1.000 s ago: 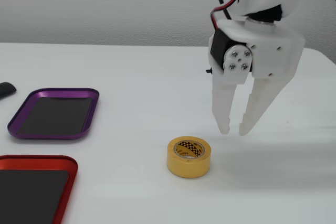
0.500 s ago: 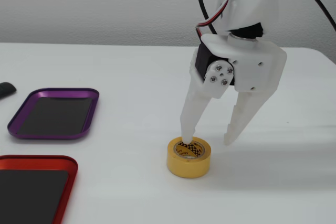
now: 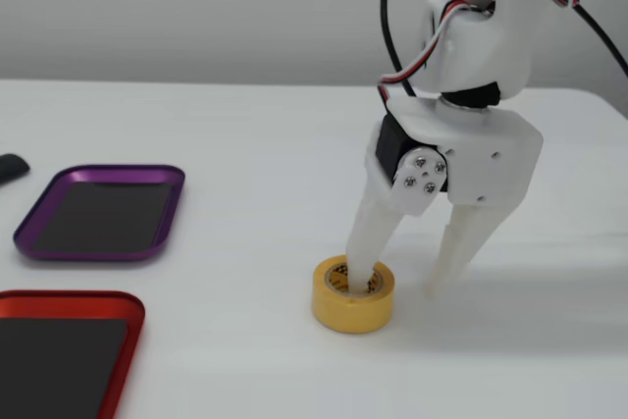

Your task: Grasp a tape and put it in the right purple dish.

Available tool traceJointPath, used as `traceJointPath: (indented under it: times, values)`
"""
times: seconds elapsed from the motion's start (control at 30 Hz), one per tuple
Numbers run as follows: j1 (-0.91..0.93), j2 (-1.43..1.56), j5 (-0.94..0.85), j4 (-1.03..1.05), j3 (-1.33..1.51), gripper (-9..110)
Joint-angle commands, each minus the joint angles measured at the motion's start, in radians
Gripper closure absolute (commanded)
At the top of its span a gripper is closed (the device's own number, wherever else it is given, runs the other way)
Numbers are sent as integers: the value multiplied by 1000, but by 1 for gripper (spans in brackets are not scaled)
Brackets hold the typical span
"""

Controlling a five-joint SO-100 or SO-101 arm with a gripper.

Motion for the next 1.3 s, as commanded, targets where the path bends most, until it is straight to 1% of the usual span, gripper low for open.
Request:
traceJointPath:
  times: [0.0, 0.2, 0.27, 0.37, 0.63, 0.87, 0.93, 1.1, 1.2, 1.27]
  values:
    - [3, 5, -9, -37, 12, 83]
    - [2, 3, -12, -58, 31, 84]
    - [-2, 3, -12, -72, 31, 89]
    - [3, 3, -12, -78, 32, 102]
    - [-14, 40, 0, -64, 14, 102]
    - [5, 261, -14, -89, -18, 102]
    - [25, 328, -38, -150, -11, 102]
    - [123, 449, -207, -387, 67, 102]
    - [181, 453, -264, -589, 155, 102]
    - [212, 451, -264, -749, 207, 102]
